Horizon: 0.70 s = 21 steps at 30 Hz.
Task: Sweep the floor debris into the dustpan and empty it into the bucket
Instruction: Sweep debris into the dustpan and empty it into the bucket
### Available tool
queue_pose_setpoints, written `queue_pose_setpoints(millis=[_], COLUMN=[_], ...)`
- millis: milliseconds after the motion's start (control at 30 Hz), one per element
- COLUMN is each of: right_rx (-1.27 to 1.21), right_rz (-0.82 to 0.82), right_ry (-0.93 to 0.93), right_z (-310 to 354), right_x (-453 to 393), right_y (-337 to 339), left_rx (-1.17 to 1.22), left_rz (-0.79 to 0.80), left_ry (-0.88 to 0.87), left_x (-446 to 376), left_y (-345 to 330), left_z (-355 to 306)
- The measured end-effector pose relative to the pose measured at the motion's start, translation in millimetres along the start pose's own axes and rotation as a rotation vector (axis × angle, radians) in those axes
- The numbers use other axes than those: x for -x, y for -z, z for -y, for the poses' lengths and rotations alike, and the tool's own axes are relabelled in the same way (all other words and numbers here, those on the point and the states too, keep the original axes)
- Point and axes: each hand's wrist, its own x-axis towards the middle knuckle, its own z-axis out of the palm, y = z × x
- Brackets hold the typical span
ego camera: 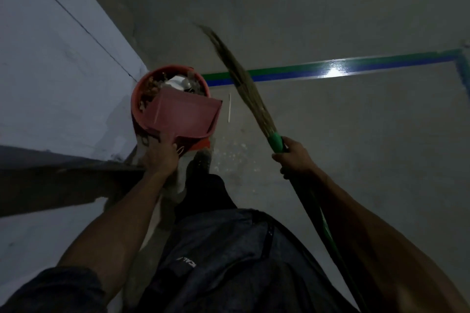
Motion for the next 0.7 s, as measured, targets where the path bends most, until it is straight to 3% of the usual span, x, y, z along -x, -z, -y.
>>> queue_pose_setpoints(millis=[333, 700], right_rx=[-0.146, -0.086], right_rz=[-0.085, -0.017], right_ry=[-0.088, -0.207], right_z=[-50.4, -58.1], right_x=[2.8, -148.6], right_y=[60.7, 51.9], left_rx=[-0.056, -0.179], left_rz=[0.095, 0.219], left_ry=[-0.165, -0.183], left_x=[26.6, -89.7], left_y=[-31.8, -108.8], left_z=[-52.3, -117.9])
